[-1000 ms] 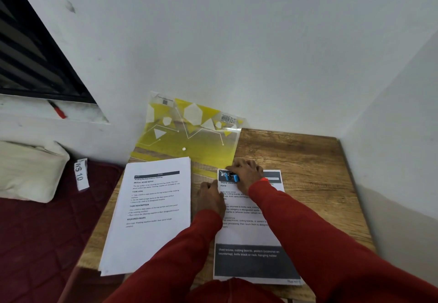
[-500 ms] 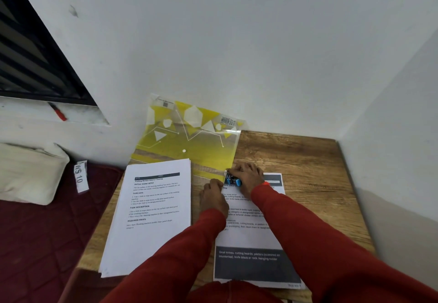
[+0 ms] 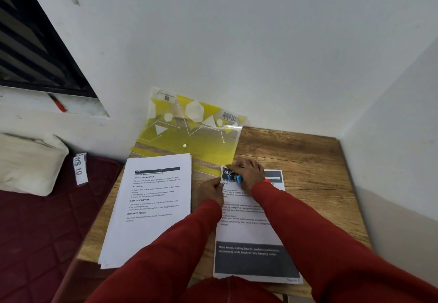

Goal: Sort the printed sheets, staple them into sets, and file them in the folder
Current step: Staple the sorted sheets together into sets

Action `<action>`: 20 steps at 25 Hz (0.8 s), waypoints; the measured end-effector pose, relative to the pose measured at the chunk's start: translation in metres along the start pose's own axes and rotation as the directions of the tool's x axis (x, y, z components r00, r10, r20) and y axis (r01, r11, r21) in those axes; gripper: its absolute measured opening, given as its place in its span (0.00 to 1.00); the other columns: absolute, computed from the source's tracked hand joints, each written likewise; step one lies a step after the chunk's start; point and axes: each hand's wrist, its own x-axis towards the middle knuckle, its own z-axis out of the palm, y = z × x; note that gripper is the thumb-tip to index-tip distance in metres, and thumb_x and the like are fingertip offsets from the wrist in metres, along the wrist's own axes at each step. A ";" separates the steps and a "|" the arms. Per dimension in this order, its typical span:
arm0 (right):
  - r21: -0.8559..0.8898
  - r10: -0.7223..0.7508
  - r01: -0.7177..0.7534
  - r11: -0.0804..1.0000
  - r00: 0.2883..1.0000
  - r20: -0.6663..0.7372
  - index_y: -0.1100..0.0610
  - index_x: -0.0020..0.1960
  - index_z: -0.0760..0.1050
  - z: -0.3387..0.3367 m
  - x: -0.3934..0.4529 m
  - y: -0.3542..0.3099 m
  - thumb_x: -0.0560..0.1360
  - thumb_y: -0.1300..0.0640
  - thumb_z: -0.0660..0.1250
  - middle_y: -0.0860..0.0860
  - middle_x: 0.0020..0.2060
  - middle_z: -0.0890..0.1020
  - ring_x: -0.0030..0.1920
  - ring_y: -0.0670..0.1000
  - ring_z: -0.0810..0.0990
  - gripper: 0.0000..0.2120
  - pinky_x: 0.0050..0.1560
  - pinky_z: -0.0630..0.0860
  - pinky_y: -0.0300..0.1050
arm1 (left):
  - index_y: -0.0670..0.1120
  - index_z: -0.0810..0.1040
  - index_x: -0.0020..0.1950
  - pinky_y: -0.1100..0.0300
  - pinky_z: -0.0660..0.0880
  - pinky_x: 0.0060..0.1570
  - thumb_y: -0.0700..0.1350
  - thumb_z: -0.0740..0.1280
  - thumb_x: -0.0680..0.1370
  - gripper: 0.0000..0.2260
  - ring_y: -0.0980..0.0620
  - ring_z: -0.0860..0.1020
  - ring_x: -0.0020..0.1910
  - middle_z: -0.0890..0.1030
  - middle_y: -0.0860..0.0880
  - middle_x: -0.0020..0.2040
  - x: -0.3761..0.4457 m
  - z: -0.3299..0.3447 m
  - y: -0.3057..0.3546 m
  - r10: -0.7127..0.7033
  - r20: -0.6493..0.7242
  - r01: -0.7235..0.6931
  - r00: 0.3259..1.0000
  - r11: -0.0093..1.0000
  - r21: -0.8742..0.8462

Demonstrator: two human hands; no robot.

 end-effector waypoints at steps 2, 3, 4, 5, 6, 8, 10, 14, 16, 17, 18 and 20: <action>-0.001 -0.011 0.011 1.000 1.000 0.006 0.36 0.73 0.62 -0.002 0.001 0.001 0.77 0.58 0.60 0.47 0.69 0.65 0.69 0.57 0.59 0.28 0.69 0.54 0.56 | 0.39 0.80 0.62 0.65 0.71 0.51 0.37 0.65 0.79 0.12 0.48 0.79 0.54 0.82 0.43 0.58 0.003 -0.004 0.002 -0.029 0.020 0.030 0.999 0.999 -0.020; -0.002 -0.019 0.019 1.000 1.000 0.019 0.36 0.72 0.63 -0.004 0.002 0.001 0.77 0.58 0.60 0.47 0.69 0.65 0.69 0.57 0.59 0.27 0.69 0.55 0.56 | 0.39 0.80 0.61 0.65 0.71 0.50 0.37 0.66 0.79 0.12 0.48 0.79 0.53 0.82 0.43 0.58 0.004 -0.005 0.002 -0.047 0.024 0.048 0.999 0.998 -0.029; 0.003 -0.024 0.024 1.000 0.999 0.035 0.37 0.72 0.64 -0.006 0.004 0.002 0.77 0.58 0.61 0.48 0.69 0.66 0.69 0.57 0.60 0.27 0.69 0.55 0.56 | 0.40 0.80 0.61 0.64 0.72 0.50 0.38 0.66 0.78 0.12 0.49 0.80 0.52 0.82 0.44 0.58 0.005 -0.006 0.003 -0.060 0.025 0.061 0.998 0.998 -0.030; 0.023 -0.023 0.022 0.999 0.999 0.047 0.38 0.72 0.65 -0.009 0.006 0.002 0.77 0.58 0.61 0.47 0.70 0.66 0.69 0.57 0.60 0.26 0.69 0.55 0.55 | 0.41 0.81 0.61 0.63 0.73 0.50 0.38 0.66 0.78 0.12 0.49 0.80 0.52 0.82 0.44 0.58 0.005 -0.006 0.004 -0.067 0.022 0.067 0.998 0.997 -0.028; 0.061 -0.014 0.012 0.998 0.999 0.043 0.40 0.72 0.66 -0.011 0.007 0.001 0.77 0.58 0.62 0.47 0.70 0.66 0.70 0.56 0.60 0.26 0.69 0.55 0.55 | 0.41 0.81 0.60 0.62 0.75 0.51 0.38 0.67 0.78 0.12 0.48 0.81 0.52 0.83 0.44 0.57 0.005 -0.007 0.004 -0.067 0.017 0.067 0.998 0.998 -0.021; 0.174 0.026 -0.016 0.985 0.998 -0.056 0.46 0.69 0.70 -0.013 0.009 -0.001 0.76 0.61 0.63 0.48 0.69 0.70 0.70 0.56 0.63 0.23 0.68 0.57 0.54 | 0.42 0.82 0.58 0.59 0.77 0.52 0.39 0.67 0.77 0.11 0.47 0.82 0.51 0.84 0.44 0.55 0.006 -0.008 0.004 -0.061 0.009 0.061 0.998 0.998 -0.005; 0.302 0.105 -0.035 0.953 0.970 -0.220 0.53 0.63 0.74 -0.013 0.009 -0.008 0.73 0.65 0.63 0.54 0.62 0.76 0.65 0.60 0.69 0.19 0.65 0.64 0.54 | 0.43 0.83 0.57 0.59 0.78 0.52 0.39 0.67 0.76 0.11 0.47 0.82 0.50 0.84 0.44 0.54 0.006 -0.008 0.004 -0.065 0.009 0.065 0.998 0.998 0.000; 0.408 0.231 -0.124 0.905 0.946 -0.225 0.58 0.57 0.76 -0.012 0.011 -0.023 0.77 0.59 0.63 0.58 0.53 0.80 0.57 0.61 0.75 0.10 0.58 0.68 0.54 | 0.43 0.83 0.58 0.58 0.77 0.55 0.40 0.67 0.76 0.12 0.48 0.82 0.51 0.84 0.45 0.55 0.005 -0.010 0.003 -0.078 0.025 0.079 0.997 0.997 -0.023; 0.383 0.258 -0.172 0.907 0.948 -0.185 0.54 0.55 0.77 -0.011 0.012 -0.026 0.78 0.52 0.64 0.54 0.52 0.81 0.56 0.58 0.75 0.09 0.57 0.62 0.52 | 0.42 0.81 0.60 0.59 0.76 0.57 0.40 0.68 0.77 0.12 0.48 0.81 0.53 0.83 0.44 0.57 0.004 -0.010 0.004 -0.098 0.033 0.099 0.995 0.994 -0.046; 0.359 0.265 -0.184 0.915 0.945 -0.190 0.52 0.54 0.77 -0.011 0.012 -0.027 0.78 0.49 0.64 0.52 0.51 0.81 0.56 0.56 0.75 0.09 0.56 0.60 0.52 | 0.41 0.81 0.60 0.59 0.75 0.57 0.40 0.68 0.77 0.12 0.47 0.81 0.54 0.83 0.44 0.57 0.005 -0.011 0.004 -0.106 0.037 0.108 0.994 0.992 -0.059; 0.333 0.266 -0.191 0.923 0.943 -0.199 0.51 0.53 0.77 -0.012 0.013 -0.028 0.77 0.48 0.64 0.51 0.50 0.82 0.56 0.55 0.75 0.09 0.54 0.58 0.51 | 0.41 0.81 0.61 0.59 0.75 0.57 0.40 0.68 0.77 0.13 0.47 0.81 0.55 0.82 0.44 0.58 0.005 -0.011 0.005 -0.116 0.042 0.119 0.992 0.990 -0.071; 0.314 0.274 -0.212 0.926 0.946 -0.171 0.49 0.52 0.78 -0.013 0.013 -0.031 0.77 0.46 0.64 0.50 0.50 0.82 0.56 0.54 0.75 0.09 0.54 0.57 0.52 | 0.41 0.80 0.62 0.59 0.75 0.58 0.40 0.68 0.77 0.13 0.47 0.80 0.56 0.82 0.43 0.59 0.006 -0.012 0.005 -0.128 0.048 0.132 0.991 0.988 -0.078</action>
